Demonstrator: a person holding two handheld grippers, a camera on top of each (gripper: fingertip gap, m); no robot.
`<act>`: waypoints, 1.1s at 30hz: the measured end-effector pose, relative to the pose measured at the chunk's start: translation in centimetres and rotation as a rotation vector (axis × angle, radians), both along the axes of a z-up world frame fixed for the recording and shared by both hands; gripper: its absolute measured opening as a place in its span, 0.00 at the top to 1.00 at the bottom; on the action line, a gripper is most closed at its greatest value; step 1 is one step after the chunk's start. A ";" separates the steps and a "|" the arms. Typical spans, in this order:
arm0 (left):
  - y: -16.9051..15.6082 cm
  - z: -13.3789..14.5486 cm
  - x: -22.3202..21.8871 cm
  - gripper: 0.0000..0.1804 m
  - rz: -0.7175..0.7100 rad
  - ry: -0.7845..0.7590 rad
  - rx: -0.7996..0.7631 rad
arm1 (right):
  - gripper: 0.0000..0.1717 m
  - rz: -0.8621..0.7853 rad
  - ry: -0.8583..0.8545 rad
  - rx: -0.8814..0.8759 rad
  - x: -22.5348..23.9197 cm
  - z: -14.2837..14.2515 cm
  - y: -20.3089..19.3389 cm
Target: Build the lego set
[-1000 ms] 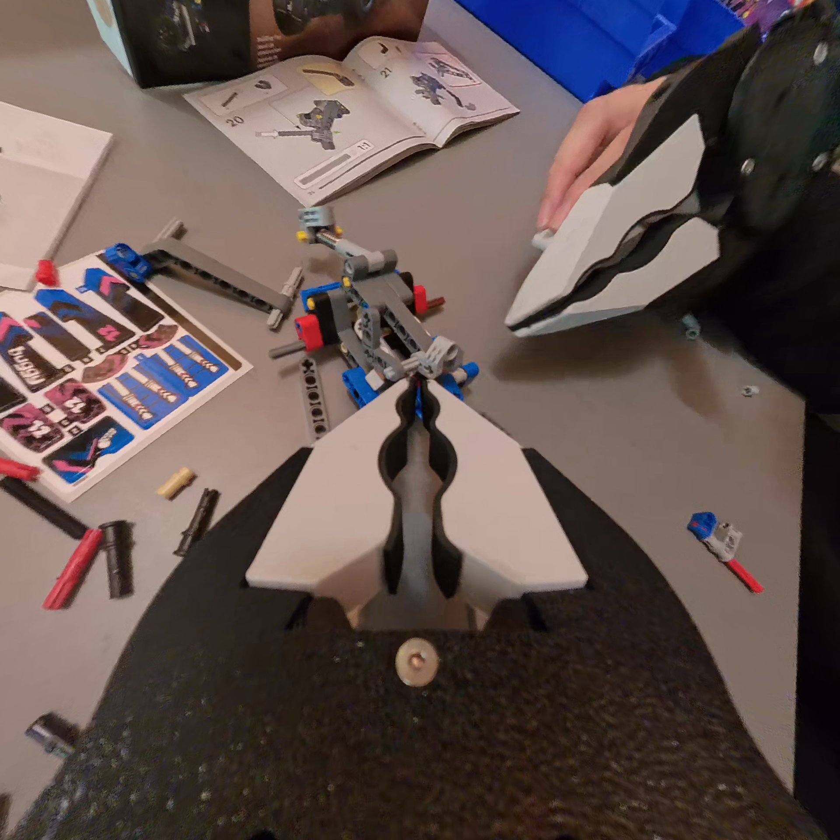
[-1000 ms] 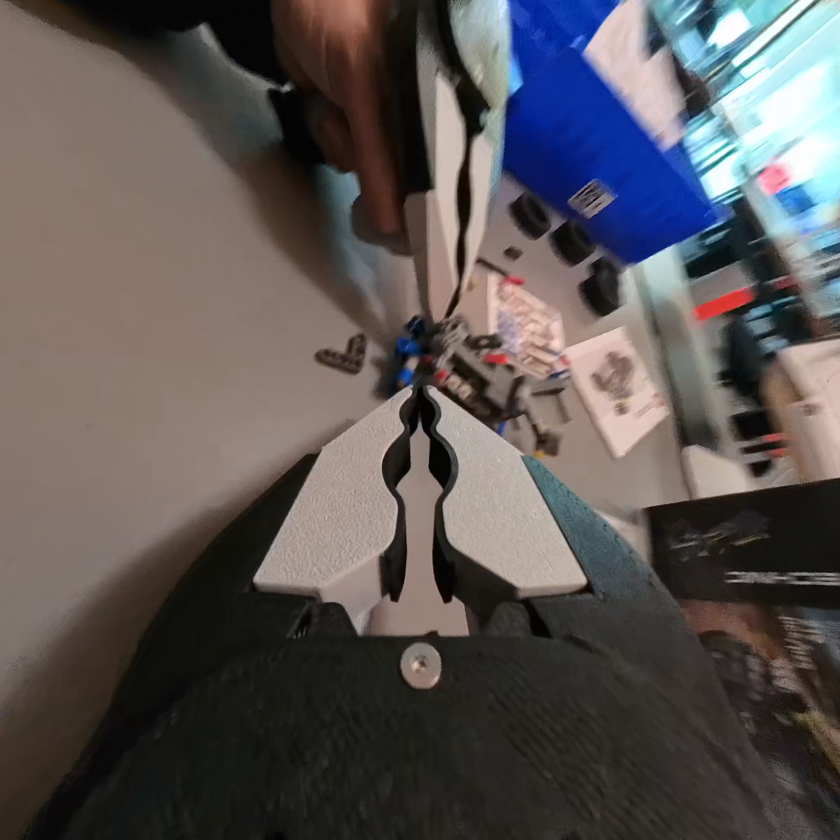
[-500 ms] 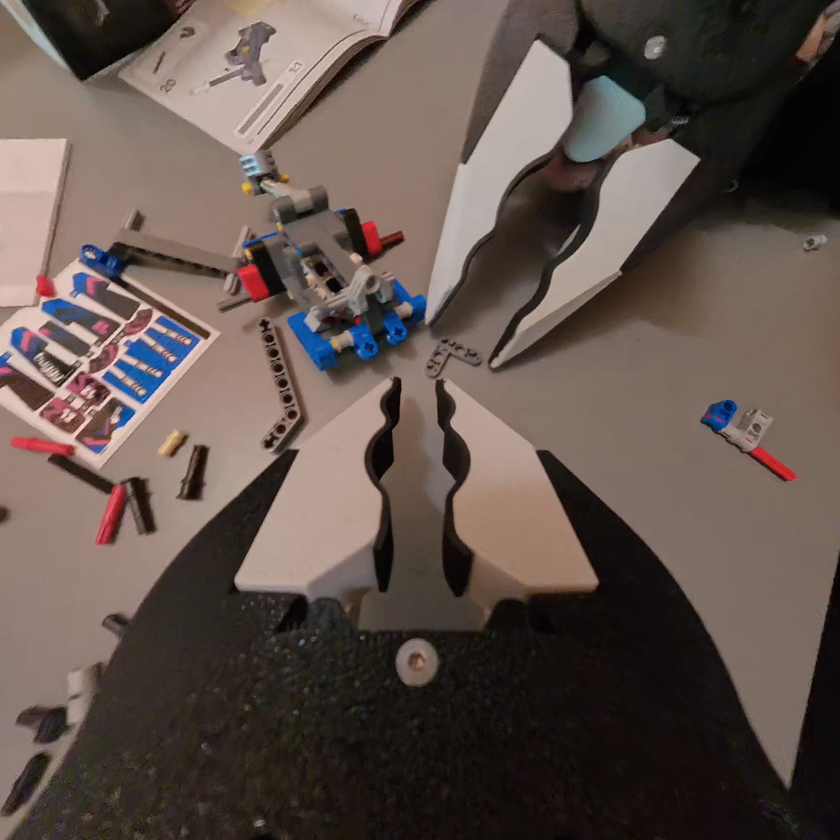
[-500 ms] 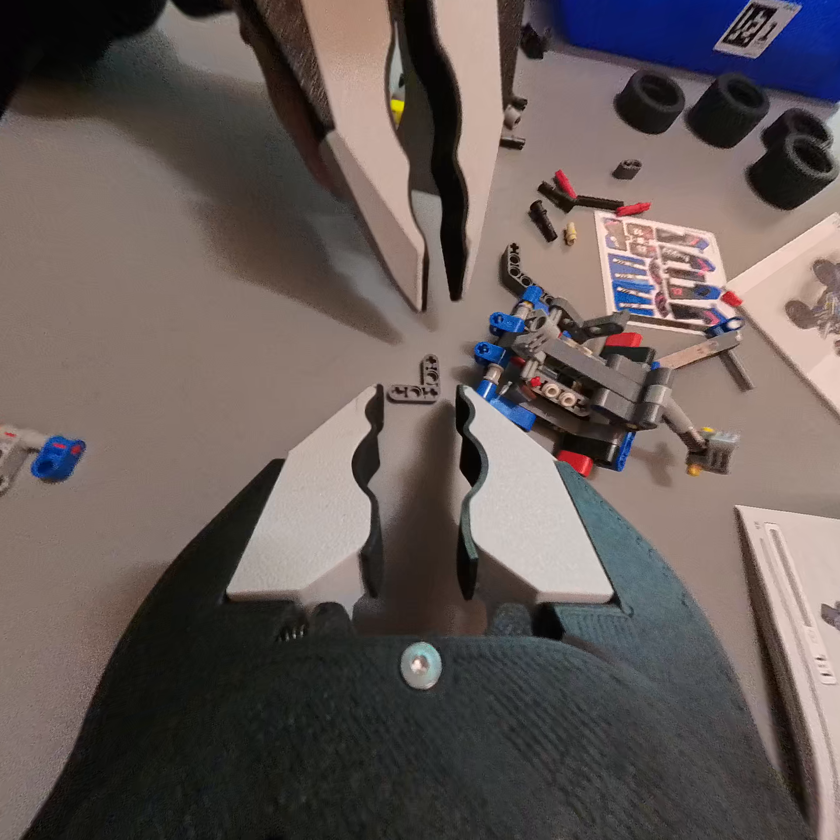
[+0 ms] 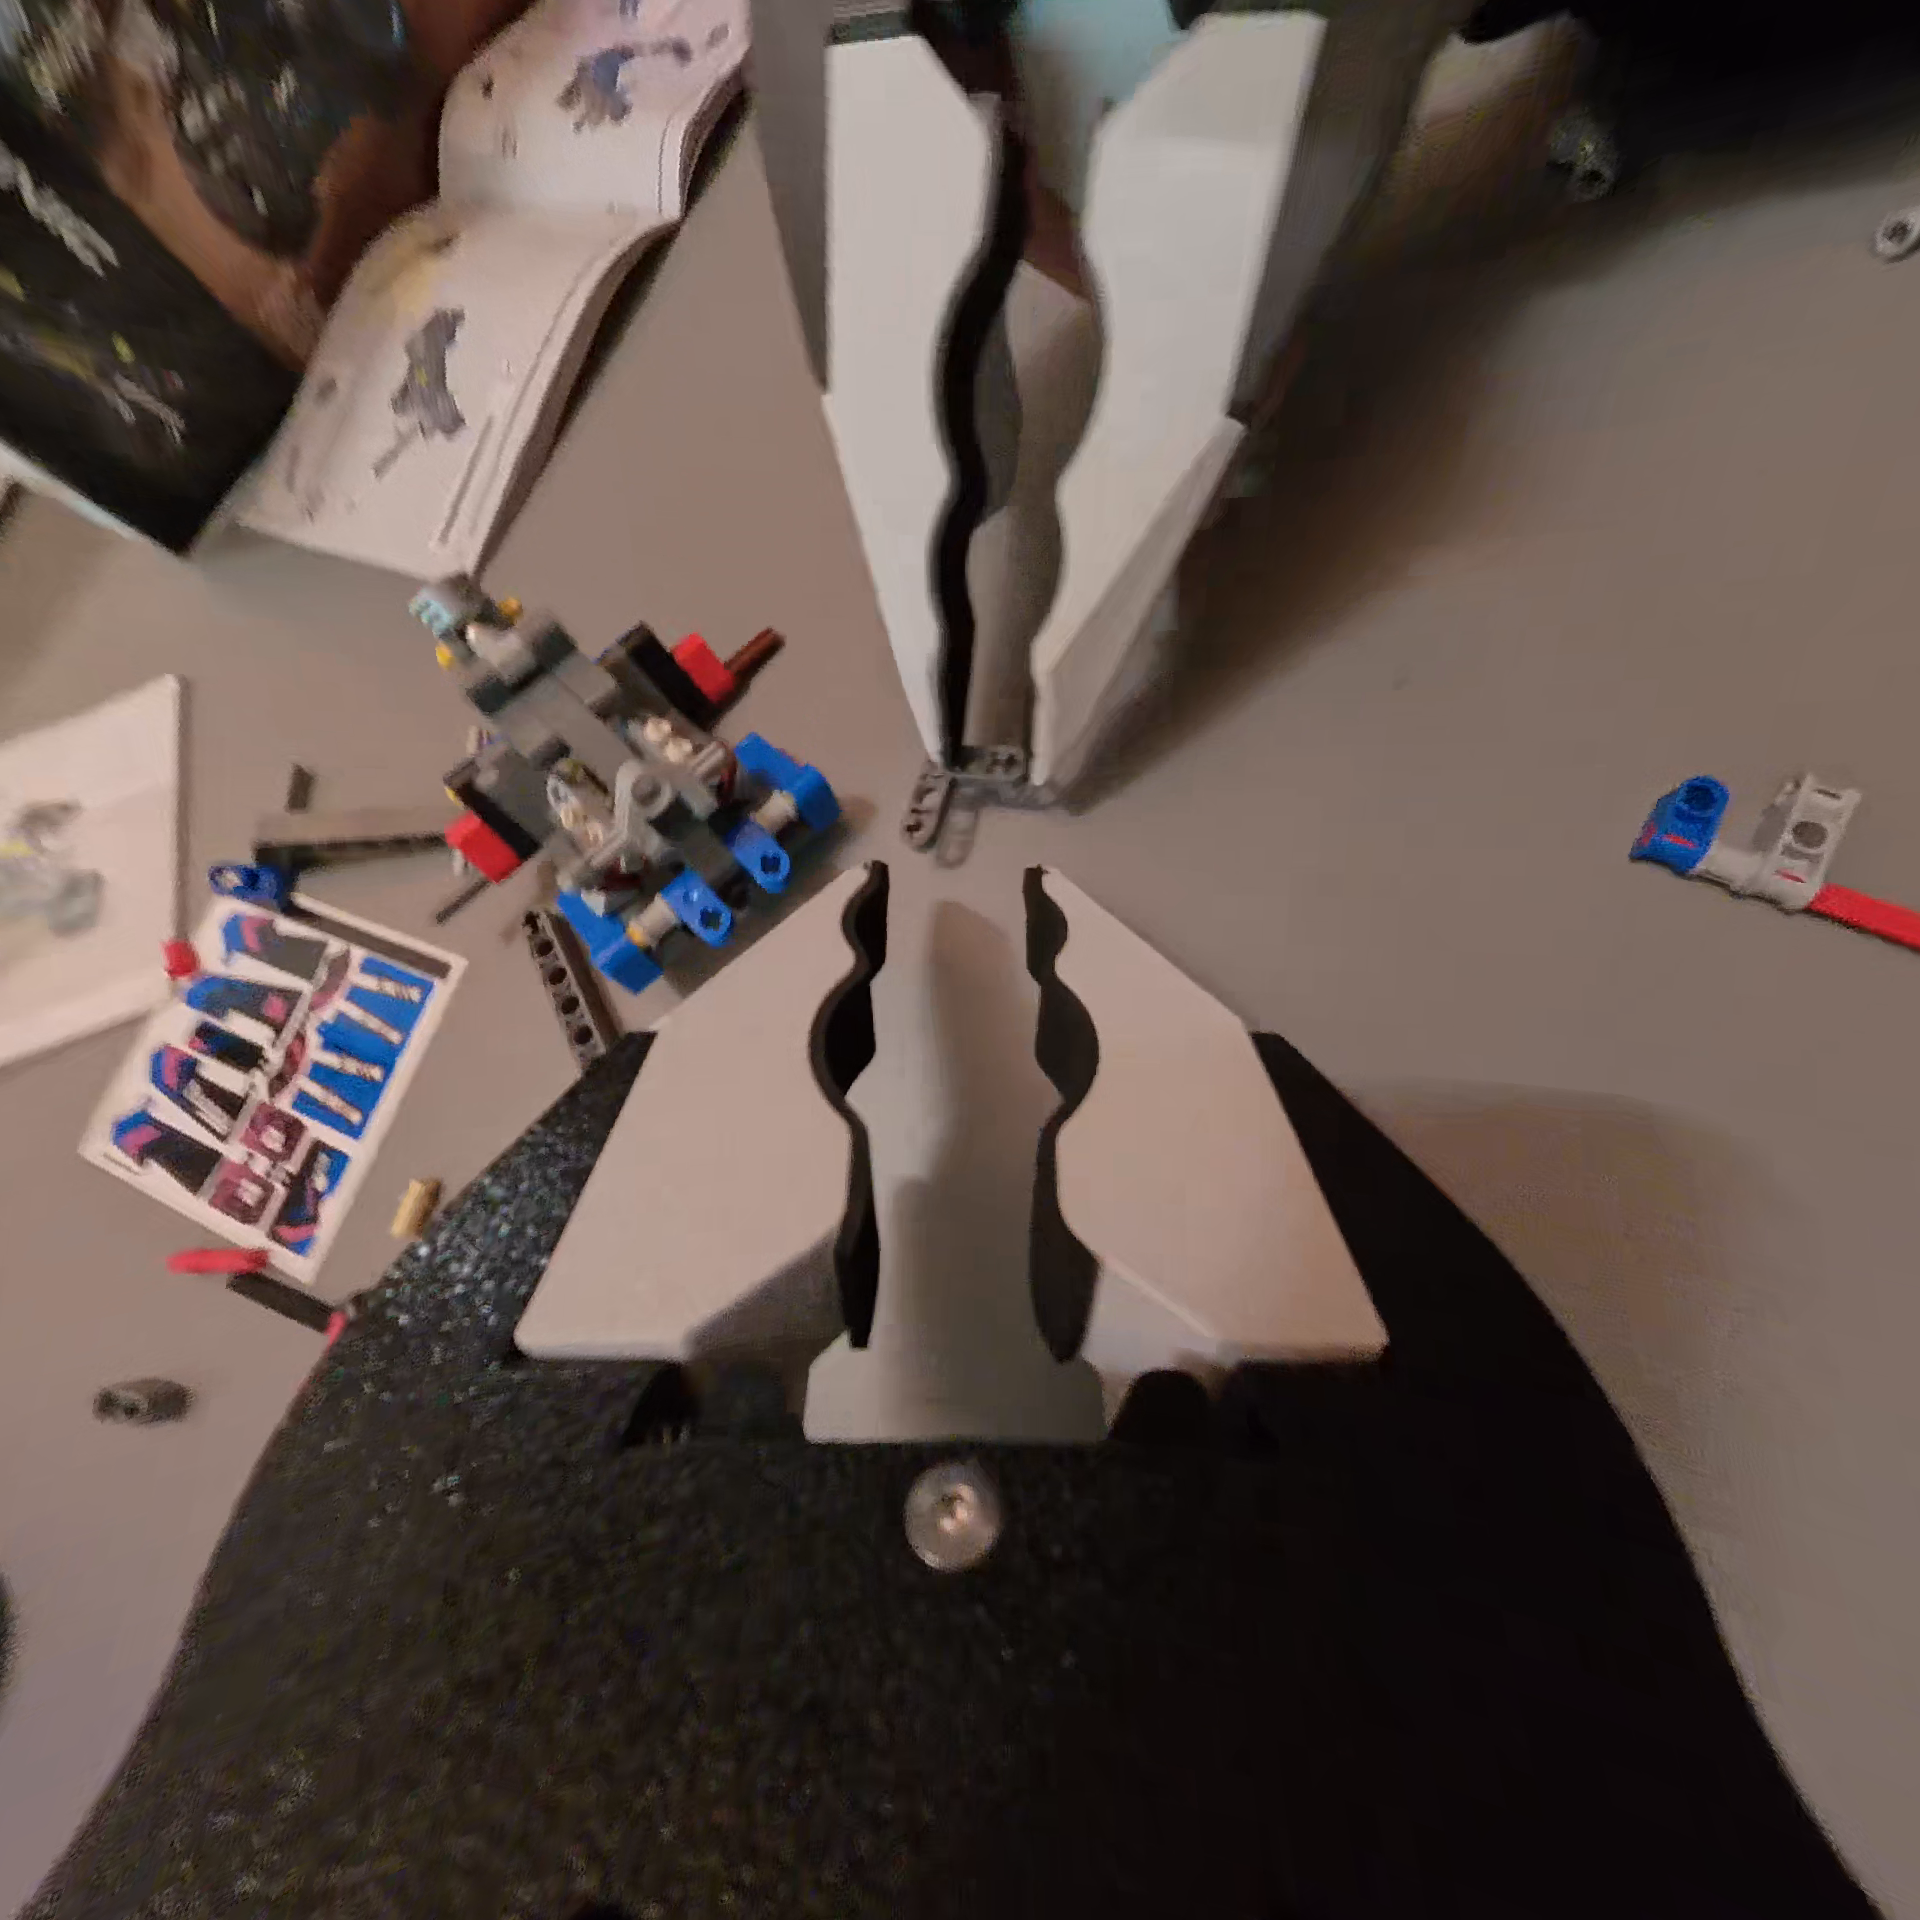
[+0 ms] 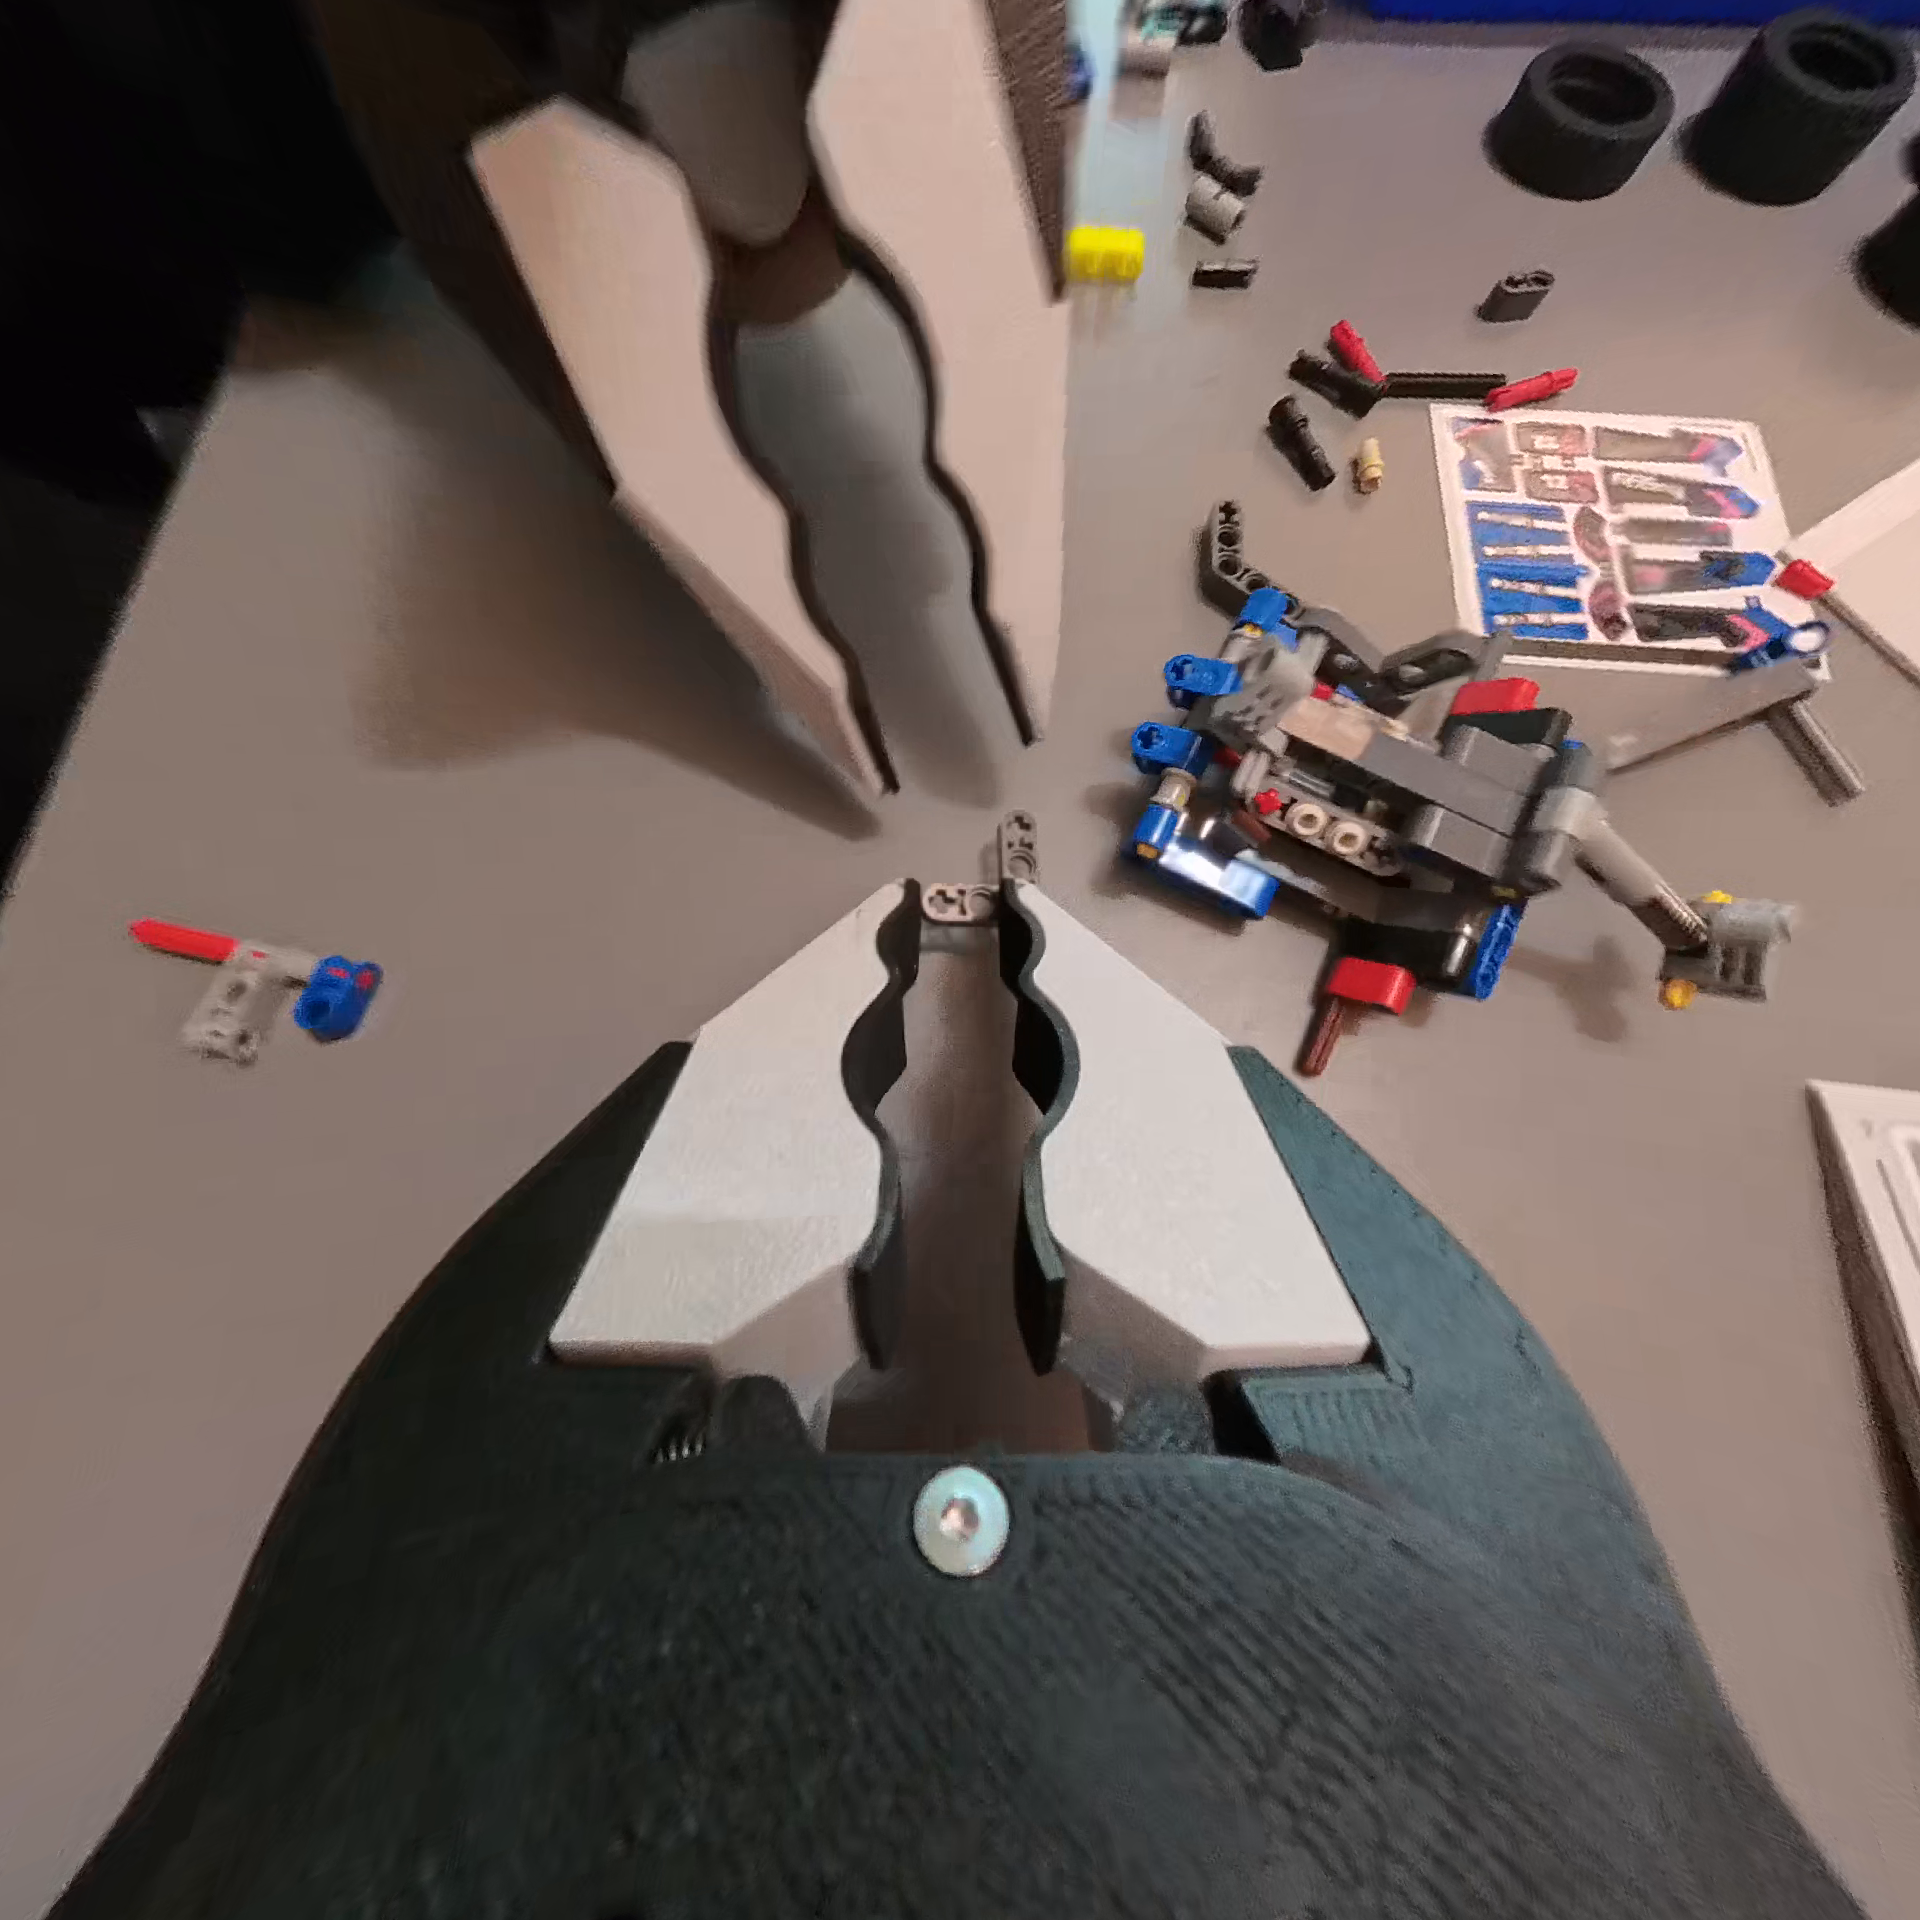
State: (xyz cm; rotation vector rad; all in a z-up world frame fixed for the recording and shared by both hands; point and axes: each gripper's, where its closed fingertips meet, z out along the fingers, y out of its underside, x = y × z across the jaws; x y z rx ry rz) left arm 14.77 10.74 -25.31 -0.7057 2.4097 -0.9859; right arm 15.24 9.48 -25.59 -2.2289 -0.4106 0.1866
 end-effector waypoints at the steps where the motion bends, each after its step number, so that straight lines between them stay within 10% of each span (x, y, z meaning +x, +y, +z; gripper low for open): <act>1: -0.4 0.1 -0.1 0.87 -0.023 -0.027 0.017 | 0.93 -0.029 0.046 0.017 0.2 0.5 0.0; 18: -3.2 1.4 0.3 0.85 -0.076 -0.175 0.086 | 1.00 0.066 0.730 0.105 -0.5 4.9 -3.3; 25: -4.0 4.7 -0.3 0.89 -0.042 0.009 -0.385 | 1.00 0.138 0.576 0.129 -0.9 4.8 -3.8; 30: -4.0 4.6 -0.5 1.00 -0.057 0.039 -0.388 | 1.00 0.172 0.502 0.136 -1.2 4.8 -4.0; 33: -4.2 4.5 -0.7 0.88 -0.093 -0.012 -0.329 | 1.00 0.165 0.531 0.125 -1.1 4.9 -4.1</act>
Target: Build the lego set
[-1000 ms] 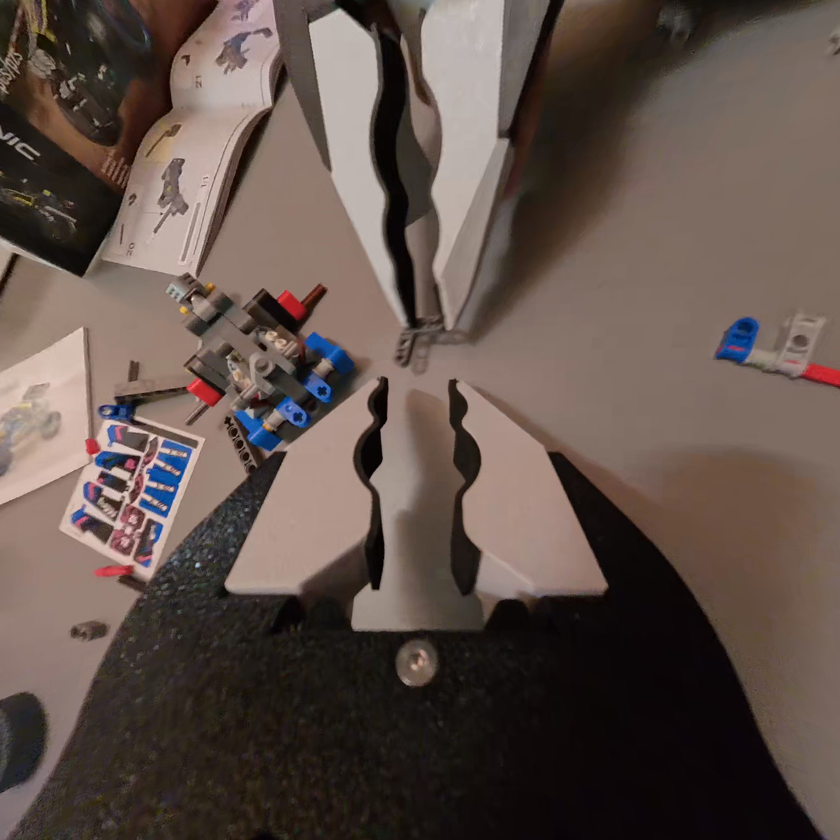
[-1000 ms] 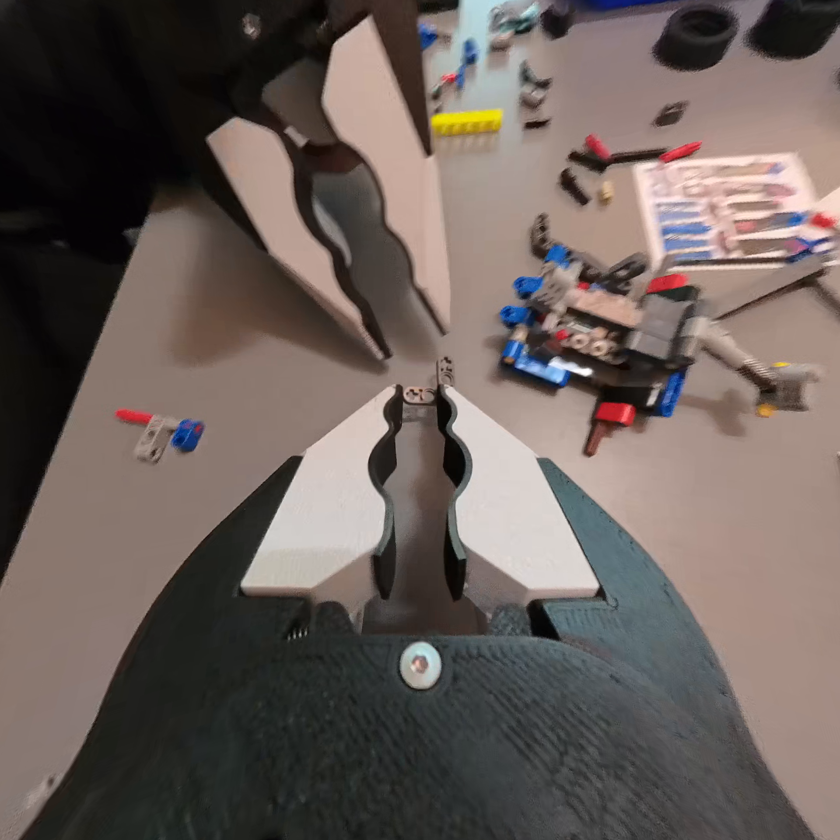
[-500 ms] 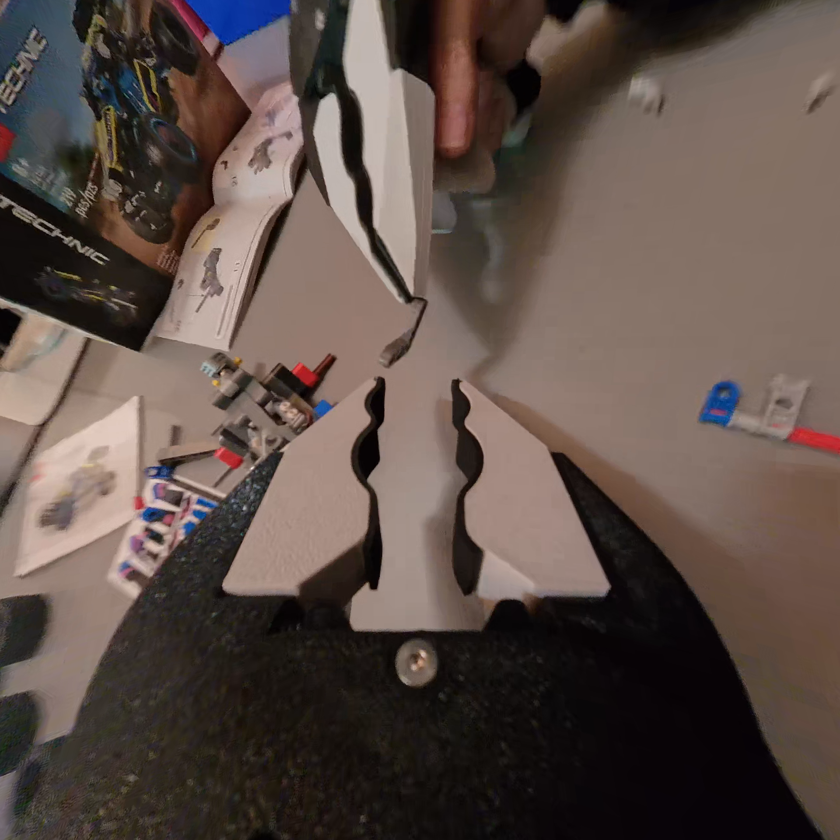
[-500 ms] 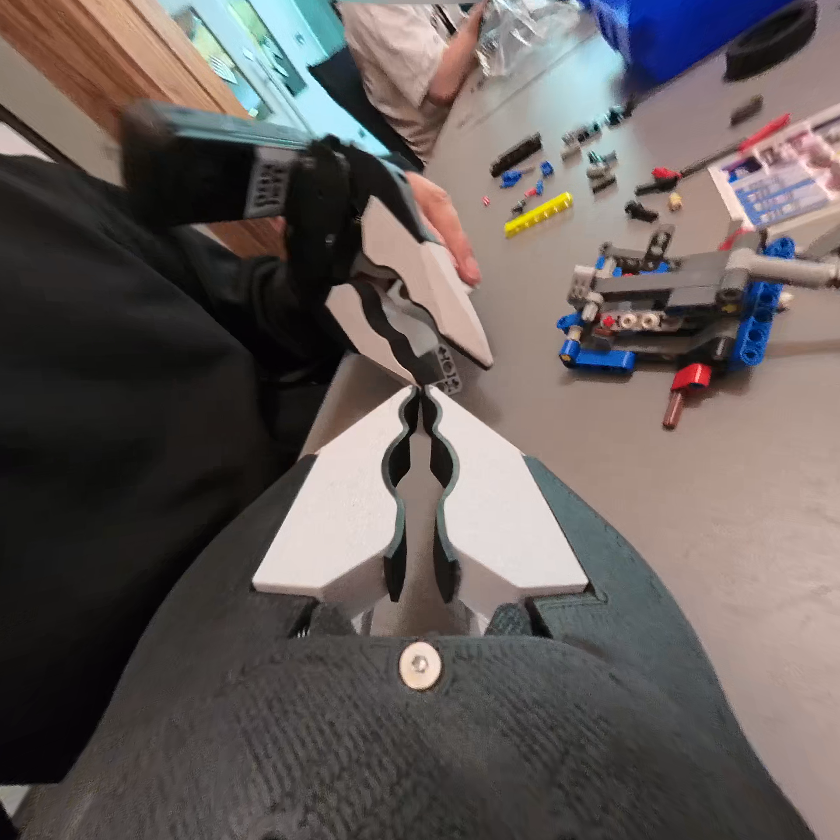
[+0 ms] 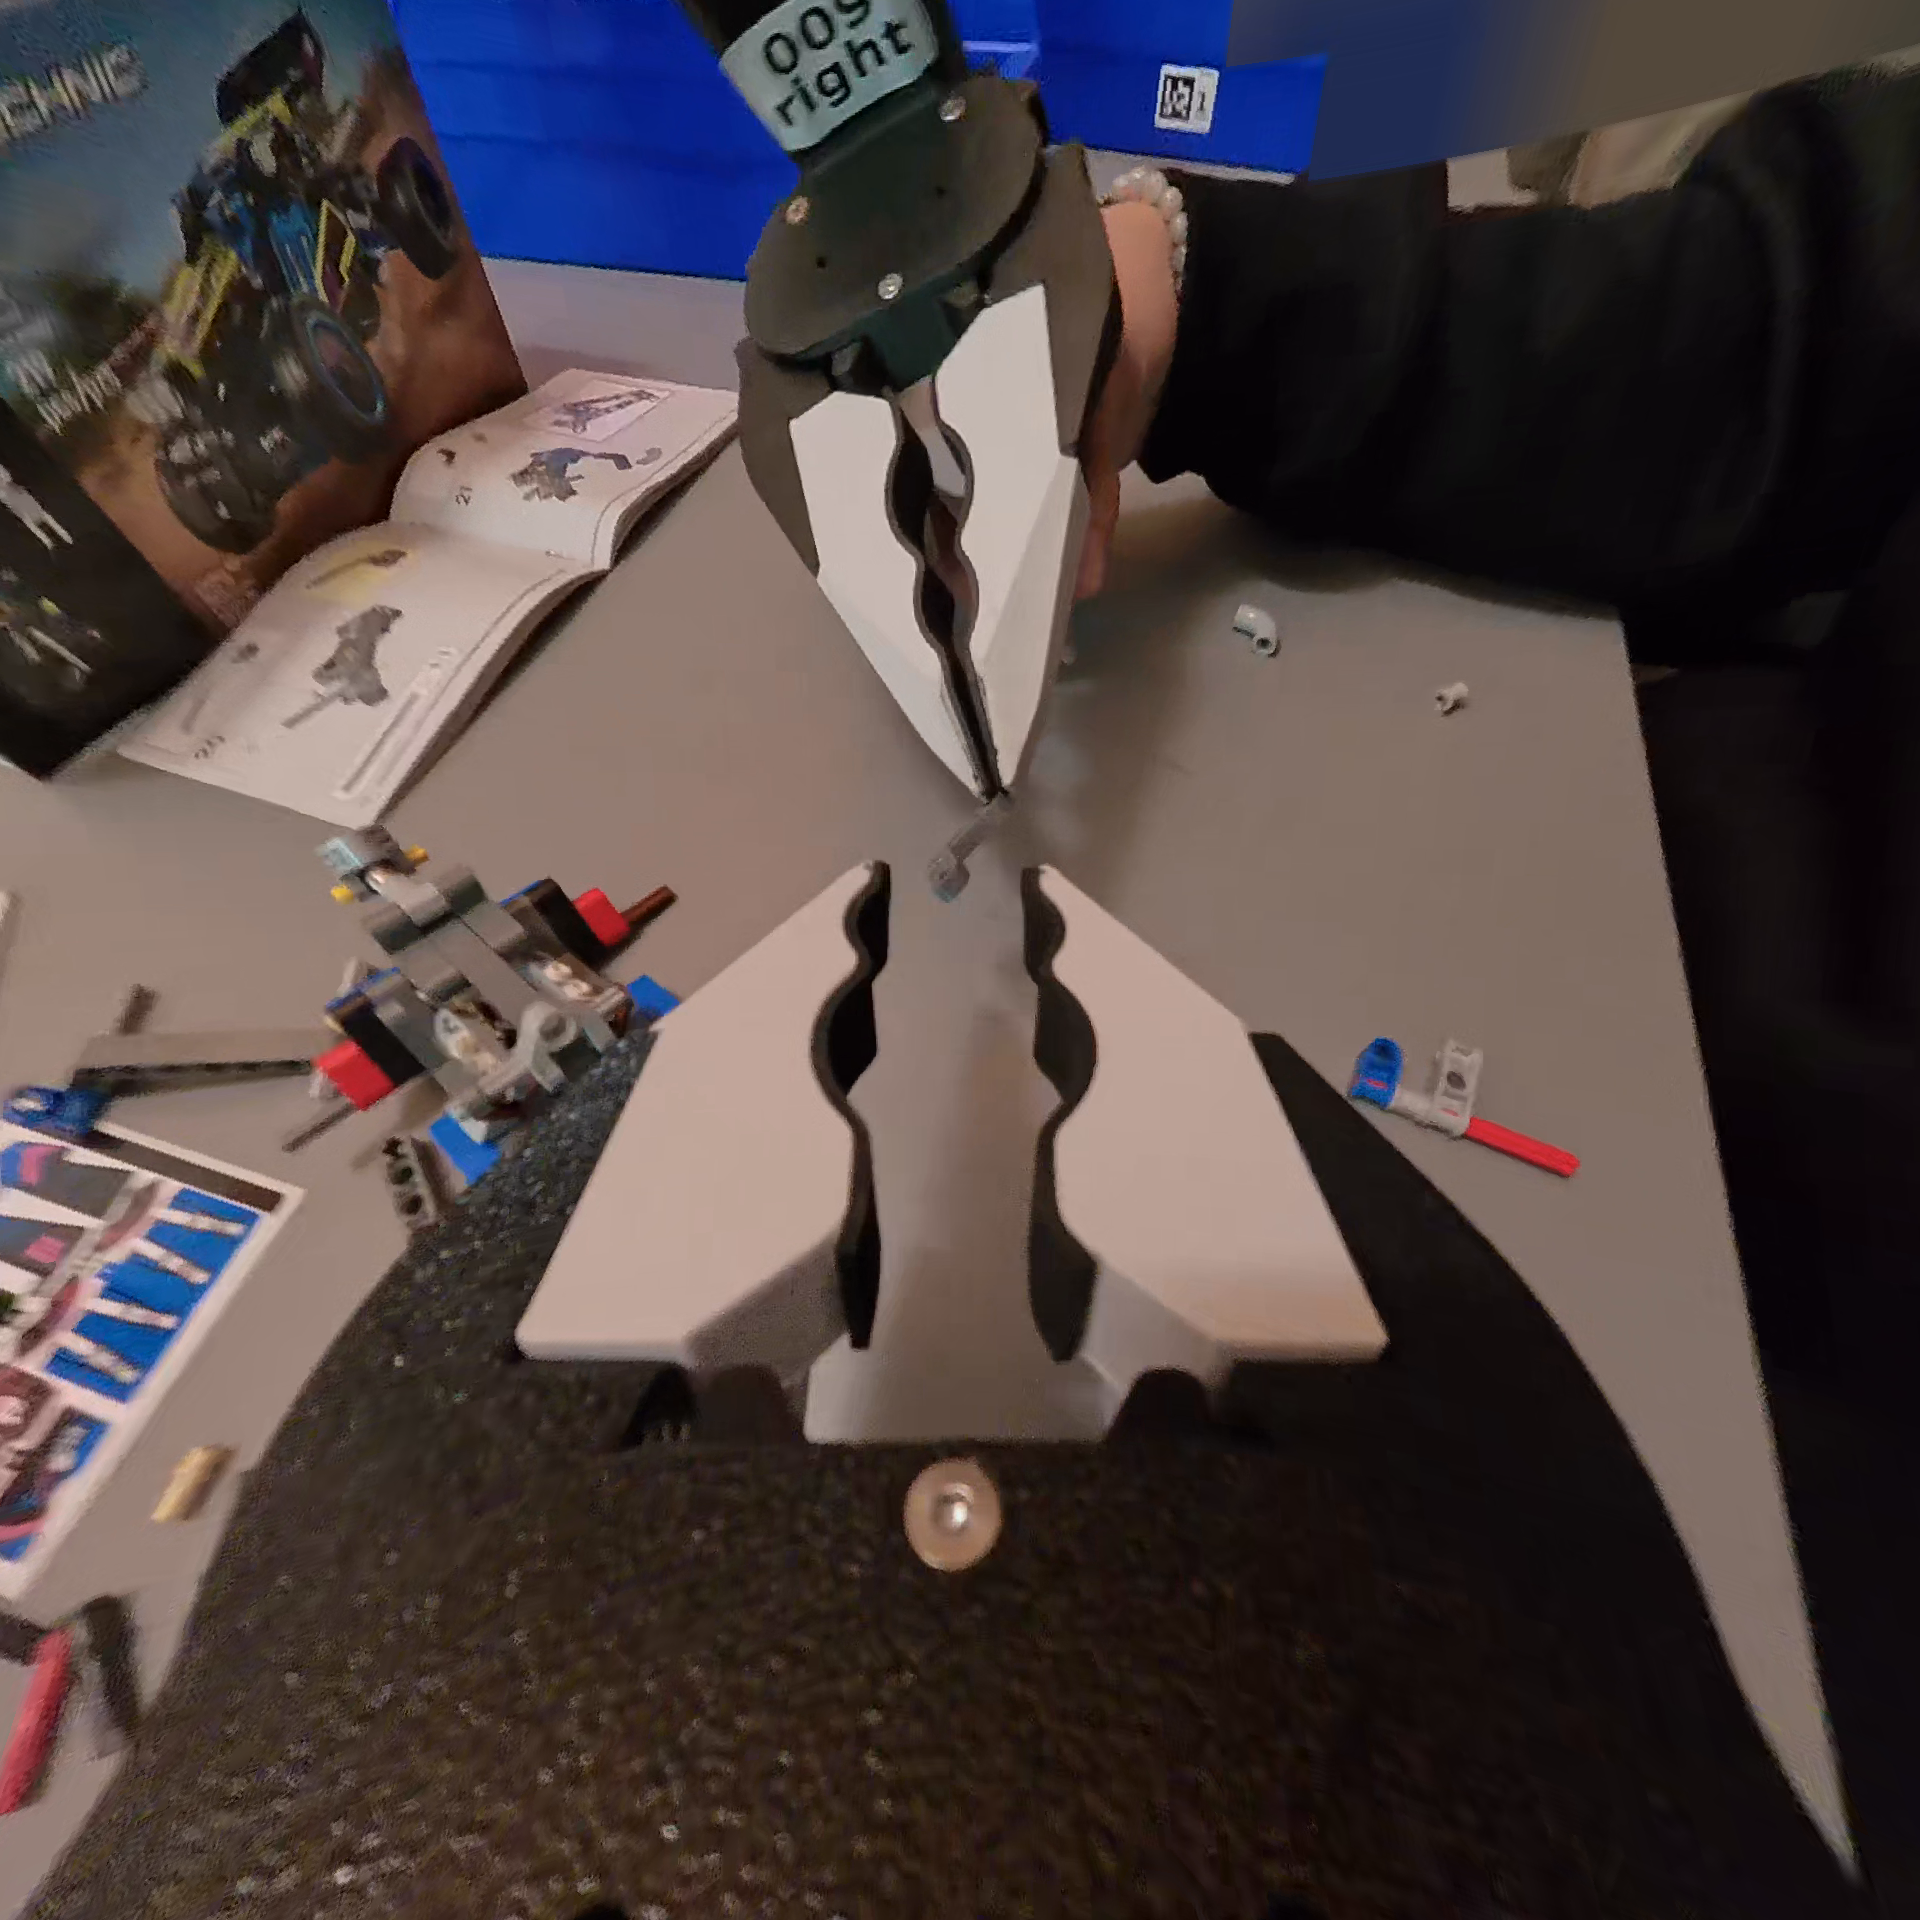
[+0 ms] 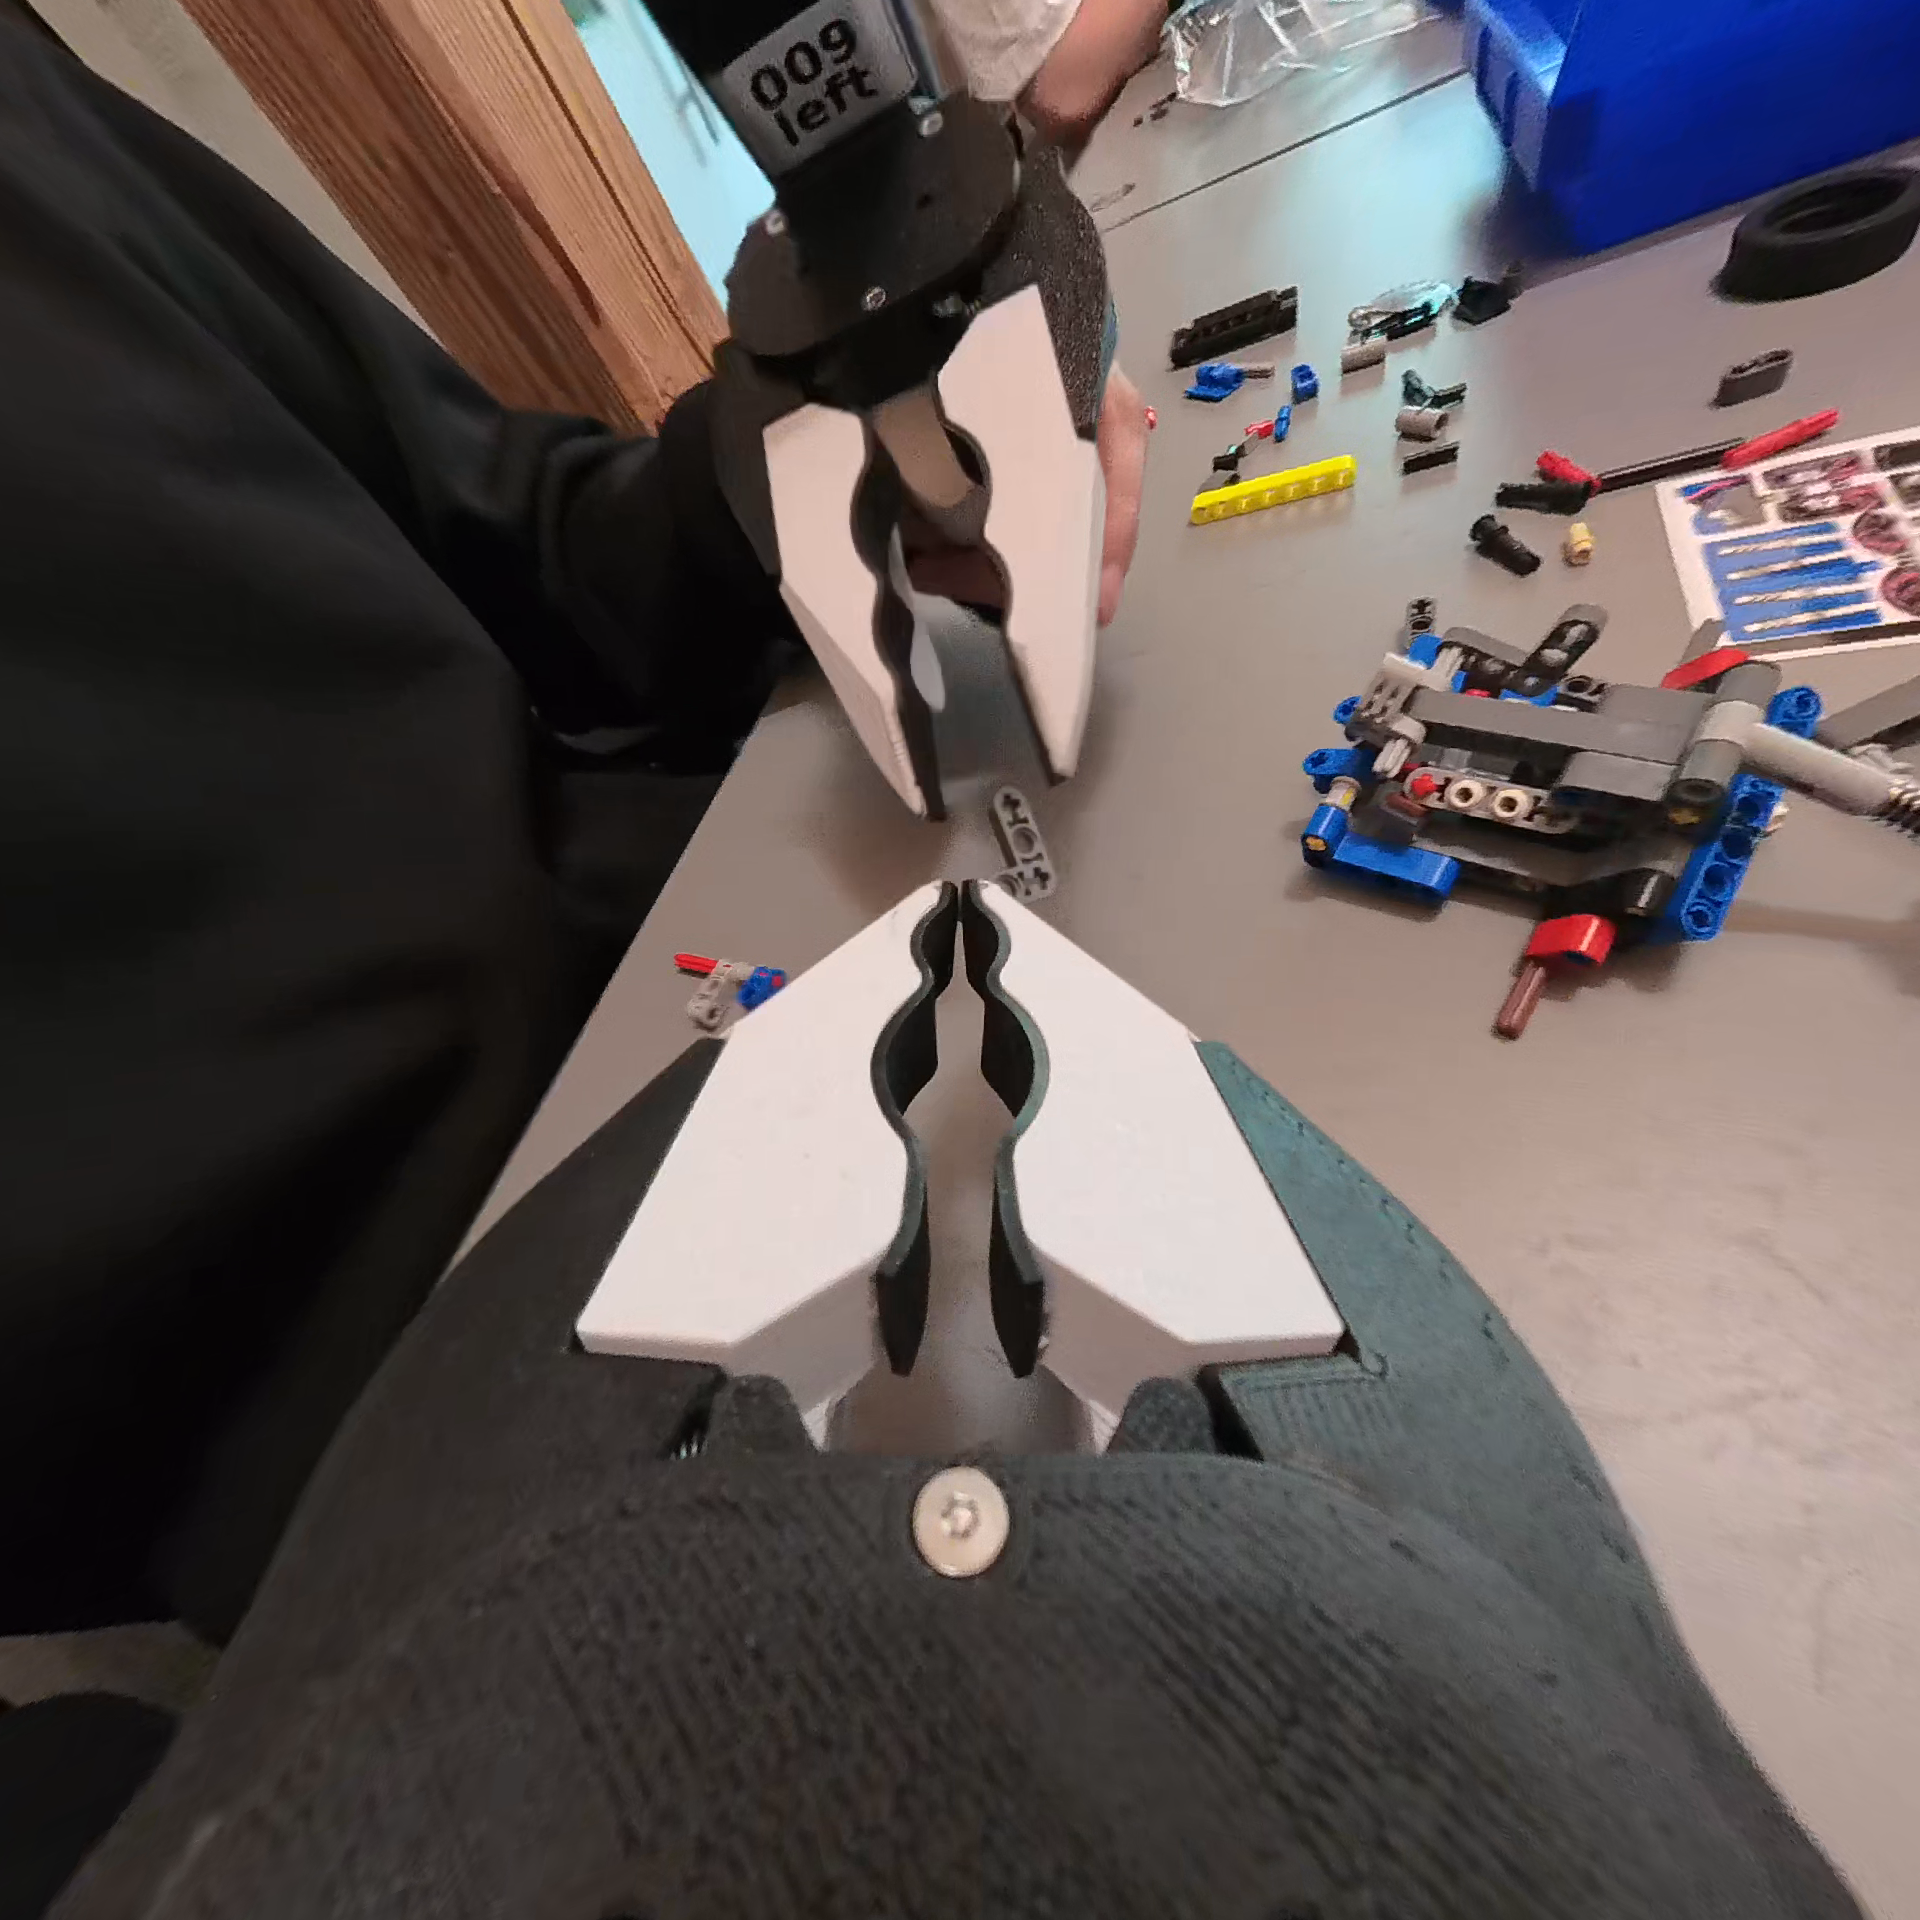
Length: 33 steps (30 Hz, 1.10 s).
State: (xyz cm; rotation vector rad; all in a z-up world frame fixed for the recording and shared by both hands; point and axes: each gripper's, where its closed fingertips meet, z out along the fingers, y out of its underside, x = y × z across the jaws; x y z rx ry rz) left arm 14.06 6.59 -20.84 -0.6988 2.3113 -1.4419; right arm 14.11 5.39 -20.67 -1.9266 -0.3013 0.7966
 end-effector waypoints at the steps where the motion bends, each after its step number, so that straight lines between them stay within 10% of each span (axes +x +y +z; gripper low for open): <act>1: 0.0 0.0 0.0 0.87 -0.007 -0.038 0.034 | 1.00 0.002 0.026 -0.004 0.0 0.2 0.0; 9: -0.4 -0.7 0.3 0.99 -0.029 -0.151 0.194 | 1.00 0.013 0.100 -0.022 -0.1 0.1 -0.3; 19: 0.6 0.8 1.2 1.00 0.125 0.261 -0.338 | 0.86 -0.158 -0.139 0.151 2.3 1.0 1.4; 28: 0.6 -0.1 2.2 0.98 0.122 0.132 -0.203 | 0.99 -0.136 -0.289 0.123 2.1 -0.5 1.6; 33: 6.9 -0.6 5.1 0.91 0.498 -0.041 0.109 | 1.00 -0.302 -0.328 0.061 5.9 -1.2 1.4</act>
